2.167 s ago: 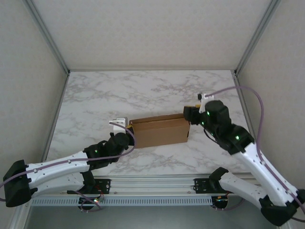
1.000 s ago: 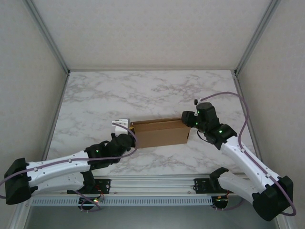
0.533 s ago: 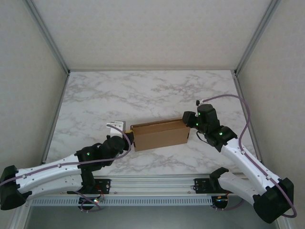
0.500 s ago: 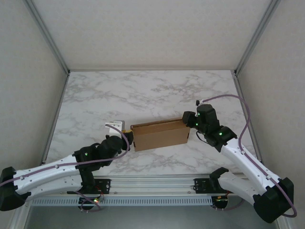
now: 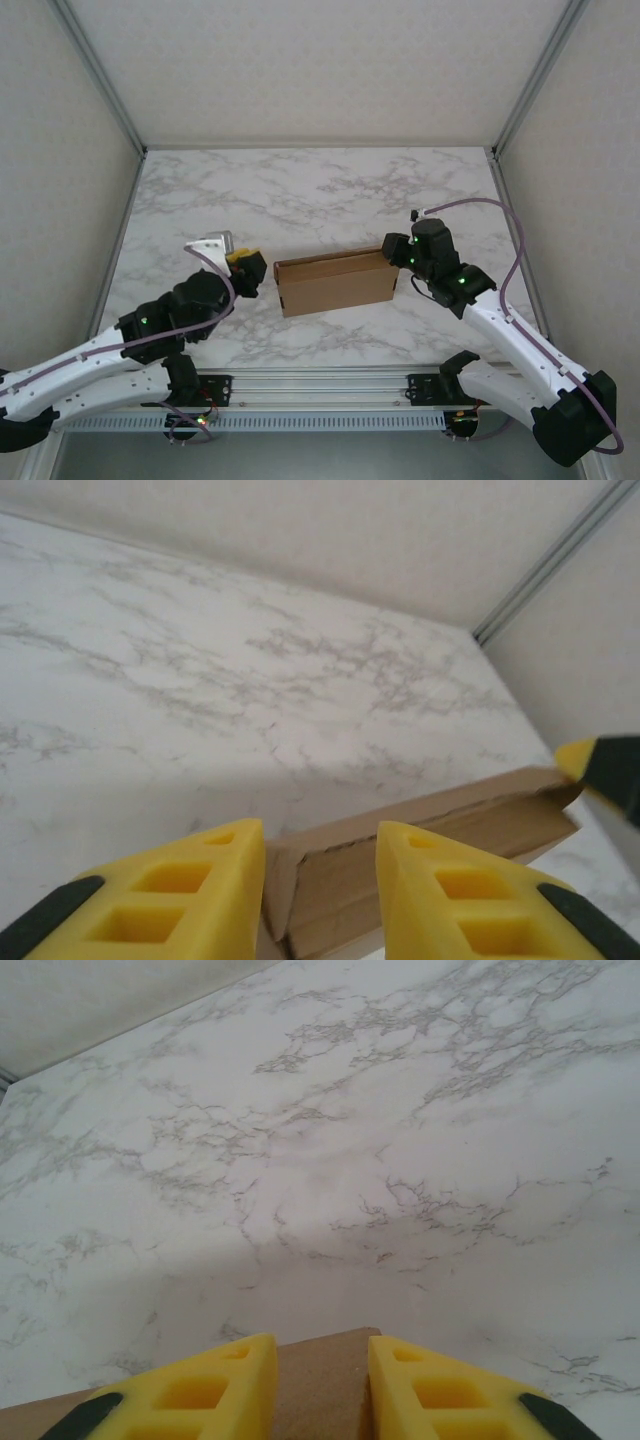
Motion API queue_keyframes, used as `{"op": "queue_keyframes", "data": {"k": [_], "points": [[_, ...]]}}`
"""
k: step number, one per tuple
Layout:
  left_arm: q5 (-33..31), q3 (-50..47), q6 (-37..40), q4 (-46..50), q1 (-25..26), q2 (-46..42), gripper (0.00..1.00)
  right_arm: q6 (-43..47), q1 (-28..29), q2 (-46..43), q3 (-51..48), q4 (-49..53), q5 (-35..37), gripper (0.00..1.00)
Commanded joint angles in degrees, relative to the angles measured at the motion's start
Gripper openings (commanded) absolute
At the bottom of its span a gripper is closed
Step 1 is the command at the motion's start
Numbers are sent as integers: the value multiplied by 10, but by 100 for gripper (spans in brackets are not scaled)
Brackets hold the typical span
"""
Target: Fold the paper box
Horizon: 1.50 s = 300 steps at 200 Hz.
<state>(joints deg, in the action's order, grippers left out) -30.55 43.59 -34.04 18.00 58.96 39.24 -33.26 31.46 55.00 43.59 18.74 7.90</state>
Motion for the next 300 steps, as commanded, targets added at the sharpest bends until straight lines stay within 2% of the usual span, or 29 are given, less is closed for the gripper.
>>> {"op": "queue_keyframes", "data": {"k": [1, 32, 52, 107, 168, 245, 300], "points": [[41, 31, -25, 31, -35, 46, 37, 8, 5, 11, -15, 57, 20, 30], [145, 14, -51, -18, -93, 82, 37, 8, 5, 9, -20, 53, 19, 30], [211, 6, -72, -50, -113, 94, 36, 8, 5, 10, -21, 53, 20, 30], [288, -26, -148, -104, -116, 112, 35, 9, 4, 11, -22, 51, 26, 31], [285, -26, -158, -82, -118, 118, 38, 7, 5, 16, -26, 45, 25, 31], [227, 13, -111, -24, -135, 83, 39, 11, 6, 13, -30, 47, 23, 32], [247, -14, -117, -17, -150, 114, 44, 11, 6, 14, -31, 47, 23, 33]]}}
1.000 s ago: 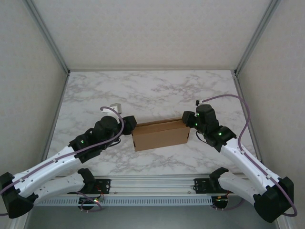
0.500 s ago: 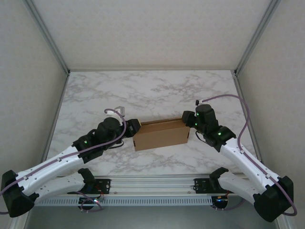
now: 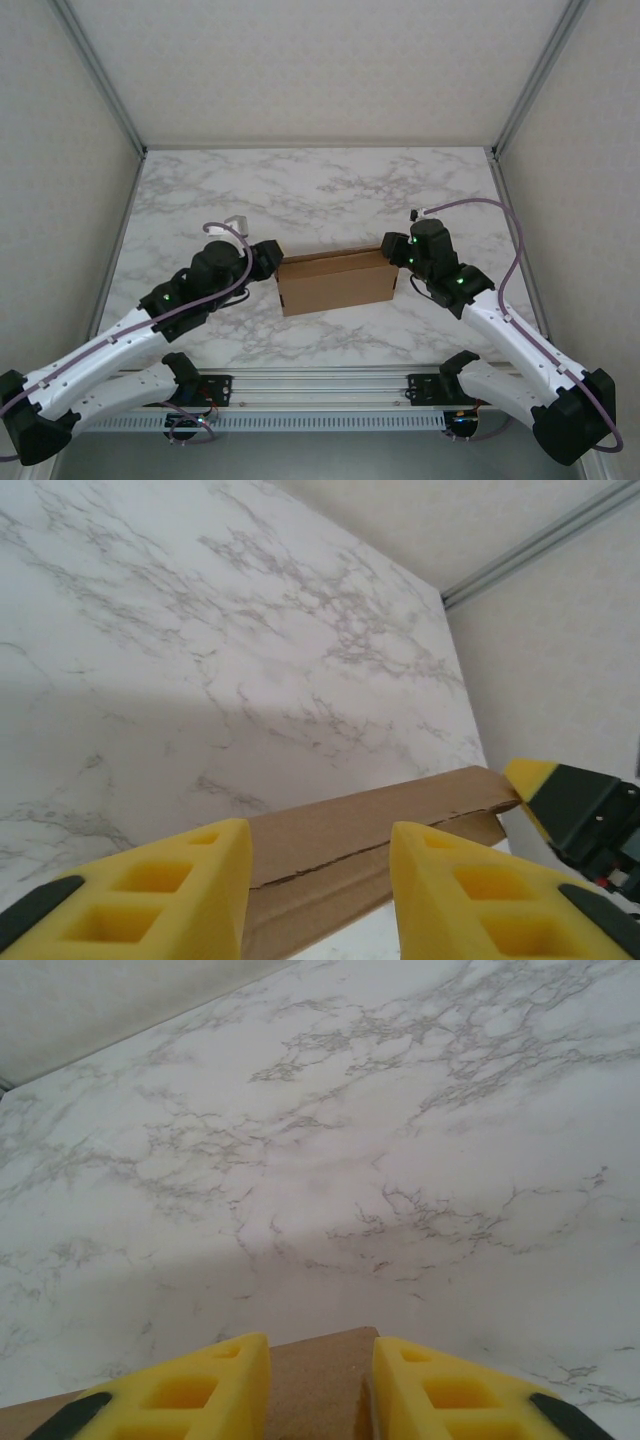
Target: Fold the paper box
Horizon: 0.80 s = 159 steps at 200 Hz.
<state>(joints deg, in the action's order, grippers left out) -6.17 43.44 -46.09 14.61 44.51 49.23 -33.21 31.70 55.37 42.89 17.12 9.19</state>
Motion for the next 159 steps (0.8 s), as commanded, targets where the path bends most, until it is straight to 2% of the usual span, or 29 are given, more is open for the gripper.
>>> {"op": "queue_keyframes", "data": {"k": [1, 30, 71, 159], "points": [[3, -13, 3, 16, -5, 14, 44, 11, 4, 10, -24, 64, 10, 33], [5, -23, 3, 17, -5, 33, 45, 11, 4, 11, -23, 66, 7, 34], [44, -19, -6, -3, -5, 55, 46, 12, 4, 12, -23, 70, 7, 35], [67, -12, -30, -17, -6, 49, 46, 12, 5, 18, -20, 69, 4, 36]]}}
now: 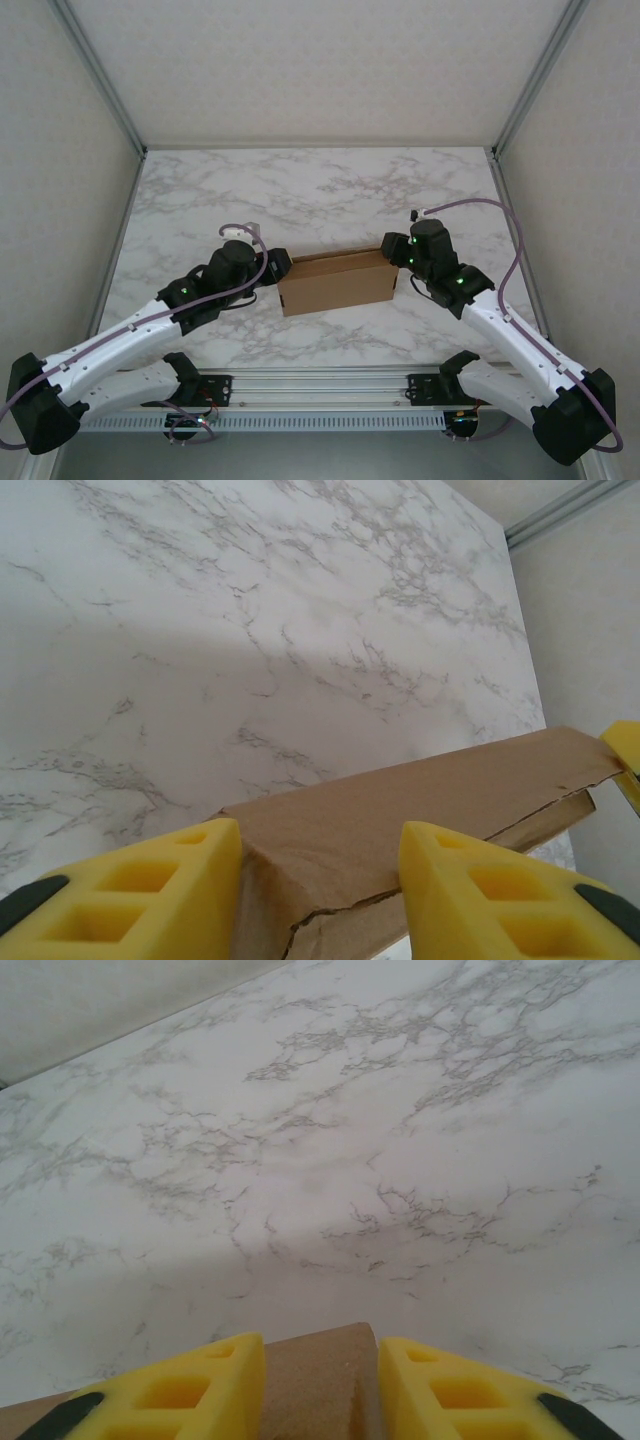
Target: Fold the paper box
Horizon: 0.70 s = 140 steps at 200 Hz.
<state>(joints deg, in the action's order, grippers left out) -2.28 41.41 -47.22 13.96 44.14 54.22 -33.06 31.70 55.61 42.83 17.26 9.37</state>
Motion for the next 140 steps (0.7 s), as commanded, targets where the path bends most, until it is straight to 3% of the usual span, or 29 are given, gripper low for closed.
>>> {"op": "queue_keyframes", "data": {"k": [1, 65, 140], "points": [[28, 8, -20, -11, -1, -1, 46, 10, 4, 15, -19, 67, 2, 36], [33, 13, -46, -14, -2, -15, 47, 1, 4, 12, -26, 63, 3, 36], [11, 4, -160, -17, -4, -17, 53, -59, 20, -12, -42, 50, 3, 36]]}}
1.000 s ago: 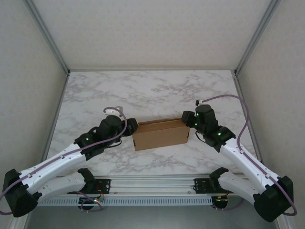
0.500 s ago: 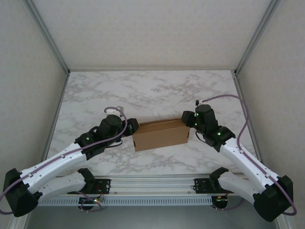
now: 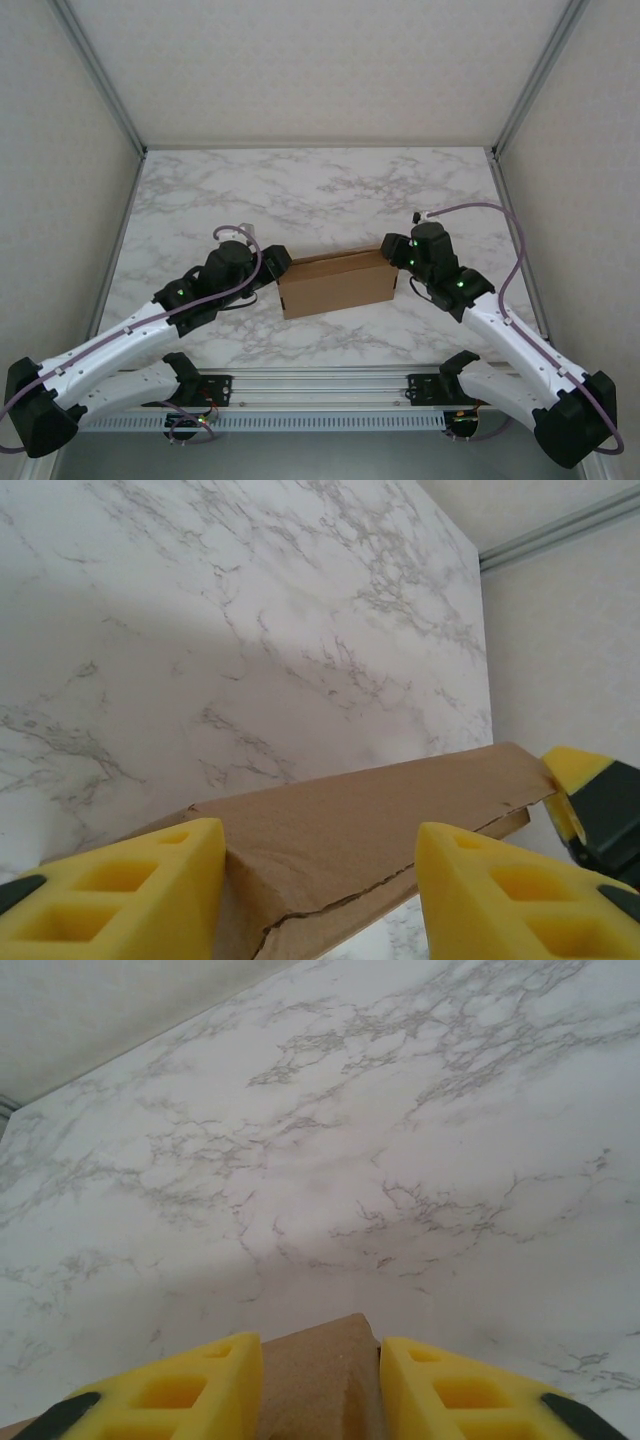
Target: Fold the paper box
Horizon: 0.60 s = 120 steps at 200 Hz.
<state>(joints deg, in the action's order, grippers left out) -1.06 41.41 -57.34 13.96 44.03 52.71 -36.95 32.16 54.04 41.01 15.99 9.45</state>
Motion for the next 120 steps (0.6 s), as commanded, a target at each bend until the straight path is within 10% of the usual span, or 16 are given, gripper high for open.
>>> {"op": "queue_keyframes", "data": {"k": [1, 120], "points": [[-3, 4, -60, -16, -3, -2, 53, -20, 15, 4, -24, 63, 4, 36], [-49, 15, -214, 1, 0, 41, 55, -75, 72, -21, -50, 60, 71, 37]]}}
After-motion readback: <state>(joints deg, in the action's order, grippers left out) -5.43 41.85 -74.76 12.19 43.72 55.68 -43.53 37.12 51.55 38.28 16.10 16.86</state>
